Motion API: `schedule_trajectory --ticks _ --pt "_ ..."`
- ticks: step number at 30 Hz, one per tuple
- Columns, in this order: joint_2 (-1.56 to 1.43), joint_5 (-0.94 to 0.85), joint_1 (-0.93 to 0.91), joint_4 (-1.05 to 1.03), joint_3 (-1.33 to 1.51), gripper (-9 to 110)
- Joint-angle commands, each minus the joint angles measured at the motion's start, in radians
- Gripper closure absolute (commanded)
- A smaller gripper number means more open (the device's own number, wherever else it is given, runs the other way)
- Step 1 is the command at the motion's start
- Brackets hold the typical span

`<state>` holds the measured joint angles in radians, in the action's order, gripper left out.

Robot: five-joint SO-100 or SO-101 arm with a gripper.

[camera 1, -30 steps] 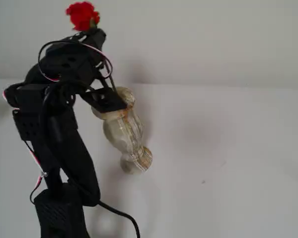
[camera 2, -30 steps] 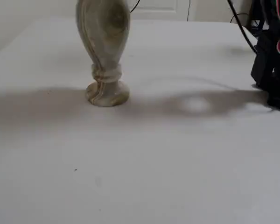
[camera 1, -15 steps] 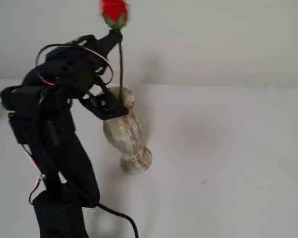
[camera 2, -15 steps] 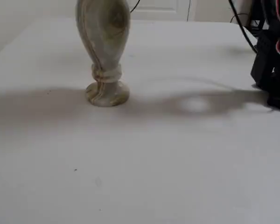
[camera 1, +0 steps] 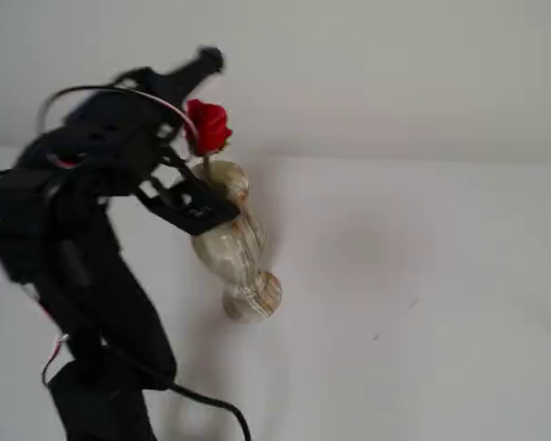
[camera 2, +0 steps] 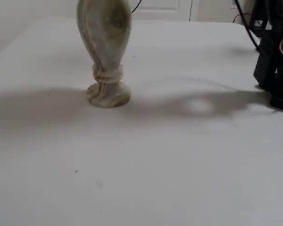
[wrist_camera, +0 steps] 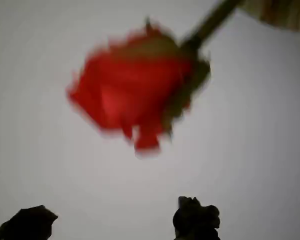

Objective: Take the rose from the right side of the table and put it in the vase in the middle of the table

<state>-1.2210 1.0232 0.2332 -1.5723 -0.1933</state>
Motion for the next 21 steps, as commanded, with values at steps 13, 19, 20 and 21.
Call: schedule_trajectory --ticks 13,19,20,21 --pt "-0.232 -0.462 0.061 -0.213 -0.038 68" --pt "-0.287 -0.560 0.025 -0.233 -0.029 68" --pt "-0.295 -0.589 0.023 -0.233 -0.029 68" --pt "-0.301 -0.615 0.021 -0.233 -0.029 69"
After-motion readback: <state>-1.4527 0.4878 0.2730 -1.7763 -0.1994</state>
